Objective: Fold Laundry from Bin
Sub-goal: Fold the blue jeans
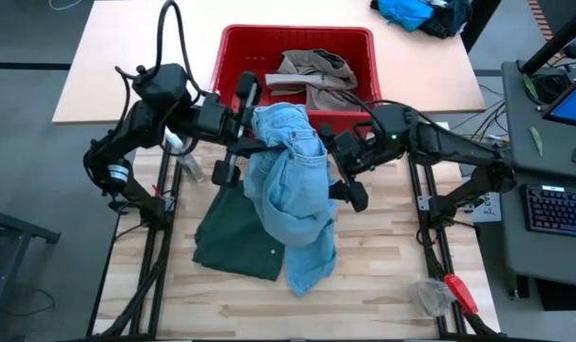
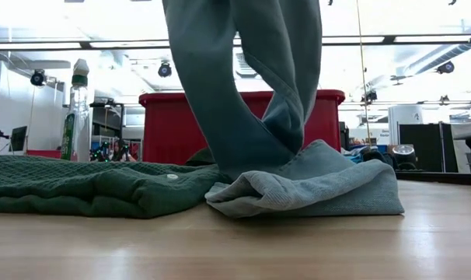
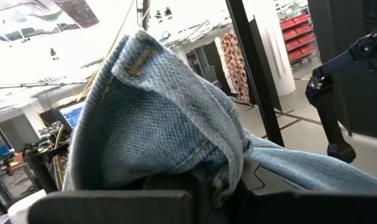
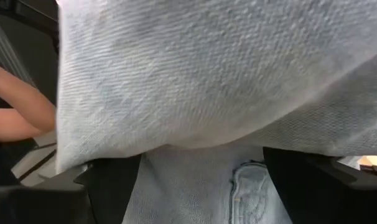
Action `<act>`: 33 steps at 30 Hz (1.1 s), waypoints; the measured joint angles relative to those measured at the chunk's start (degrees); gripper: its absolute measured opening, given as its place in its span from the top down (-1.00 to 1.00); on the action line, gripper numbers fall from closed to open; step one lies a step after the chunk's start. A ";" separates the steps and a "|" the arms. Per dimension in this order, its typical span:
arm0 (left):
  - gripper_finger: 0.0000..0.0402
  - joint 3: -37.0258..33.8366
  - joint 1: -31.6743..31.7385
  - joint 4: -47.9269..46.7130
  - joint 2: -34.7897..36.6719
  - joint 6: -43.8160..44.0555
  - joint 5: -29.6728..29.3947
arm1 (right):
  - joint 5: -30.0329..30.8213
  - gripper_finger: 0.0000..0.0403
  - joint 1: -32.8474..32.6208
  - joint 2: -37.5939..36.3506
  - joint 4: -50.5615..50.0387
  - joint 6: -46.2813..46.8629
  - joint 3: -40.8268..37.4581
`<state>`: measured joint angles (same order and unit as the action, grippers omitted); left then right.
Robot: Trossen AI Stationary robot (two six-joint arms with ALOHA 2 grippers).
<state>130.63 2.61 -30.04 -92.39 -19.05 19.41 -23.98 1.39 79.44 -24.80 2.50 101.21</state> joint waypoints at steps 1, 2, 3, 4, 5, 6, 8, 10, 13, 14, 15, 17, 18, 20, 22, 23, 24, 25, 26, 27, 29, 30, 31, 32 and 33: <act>0.93 0.00 0.00 -0.13 0.20 0.00 -0.14 | 0.01 -0.59 0.00 -0.32 -0.34 -0.17 0.23; 0.93 0.00 0.00 -0.29 0.45 -0.02 -0.47 | 0.03 -0.56 -0.02 -0.75 -0.62 -0.46 0.47; 0.93 0.00 0.00 -0.49 0.69 -0.02 -0.99 | 0.01 -0.53 -0.06 -1.20 -0.61 -0.64 0.58; 0.93 0.00 0.00 -0.51 0.91 -0.05 -1.46 | 0.03 -0.49 -0.41 -1.68 -0.54 -0.92 0.69; 0.93 0.00 0.00 -0.51 1.12 -0.32 -1.89 | 0.04 -0.44 -0.80 -2.02 -0.11 -1.26 0.75; 0.93 0.00 0.00 -0.48 1.22 -0.86 -2.30 | 0.03 -0.37 -1.18 -2.21 0.32 -1.75 0.80; 0.93 0.00 0.02 -0.39 1.26 -2.50 -3.11 | 0.02 -0.18 -2.24 -2.29 1.04 -2.29 0.83; 0.93 0.00 0.04 -0.11 1.26 -4.36 -4.45 | 0.16 0.07 -3.06 -2.20 1.69 -2.64 0.83; 0.92 0.00 0.04 0.81 1.26 -7.93 -7.38 | 0.27 0.54 -3.63 -2.10 3.48 -3.51 0.83; 0.92 0.00 0.07 1.24 1.26 -8.89 -8.27 | 0.37 0.72 -3.71 -2.19 4.15 -4.00 0.83; 0.92 0.00 0.07 1.74 1.26 -9.42 -8.65 | 0.40 0.83 -3.74 -2.43 4.74 -4.90 0.83; 0.91 0.00 0.07 3.14 1.26 -9.31 -8.87 | 1.17 0.90 -3.77 -2.92 5.72 -5.32 0.81; 0.90 0.00 0.07 4.09 1.25 -8.85 -8.86 | 2.56 0.91 -3.79 -3.40 6.20 -5.65 0.81; 0.90 -0.02 0.14 6.54 1.24 -7.04 -8.00 | 8.27 0.93 -3.90 -4.53 6.25 -7.99 0.81; 0.90 -0.02 0.17 9.77 1.22 -4.94 -6.26 | 15.69 0.94 -4.18 -5.73 6.56 -11.52 0.81; 0.90 -0.02 0.17 11.36 1.15 -4.54 -5.55 | 19.01 0.94 -4.30 -6.26 7.02 -13.20 0.81; 0.90 -0.02 0.17 12.87 1.13 -4.62 -5.19 | 21.68 0.94 -4.35 -6.60 7.76 -14.63 0.81; 0.90 -0.02 0.17 14.06 1.08 -5.56 -5.04 | 23.46 0.95 -4.35 -6.92 8.60 -15.81 0.81; 0.90 -0.04 0.17 14.90 1.08 -6.92 -4.98 | 23.99 0.95 -4.35 -7.07 9.51 -16.54 0.81; 0.89 -0.07 0.41 15.66 1.08 -8.39 -4.93 | 23.97 0.95 -4.34 -7.20 10.44 -16.91 0.81; 0.89 -0.07 0.84 17.08 1.08 -11.74 -4.79 | 23.99 0.95 -4.33 -7.53 12.01 -17.66 0.81; 0.89 -0.07 1.00 17.73 1.08 -13.07 -4.72 | 24.00 0.95 -4.33 -7.68 12.77 -18.34 0.81; 0.89 -0.07 1.16 18.49 1.08 -14.48 -4.63 | 24.01 0.94 -4.33 -7.80 13.25 -18.74 0.81; 0.89 -0.09 1.31 19.35 1.08 -16.15 -4.15 | 24.01 0.94 -4.33 -8.09 13.56 -19.06 0.81; 0.89 -0.13 1.41 20.26 1.08 -18.11 -3.16 | 23.99 0.94 -4.30 -8.23 13.59 -19.31 0.81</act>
<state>130.50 4.02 -9.78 -91.31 -37.16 16.26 0.02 -2.92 71.21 -11.21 -16.80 102.02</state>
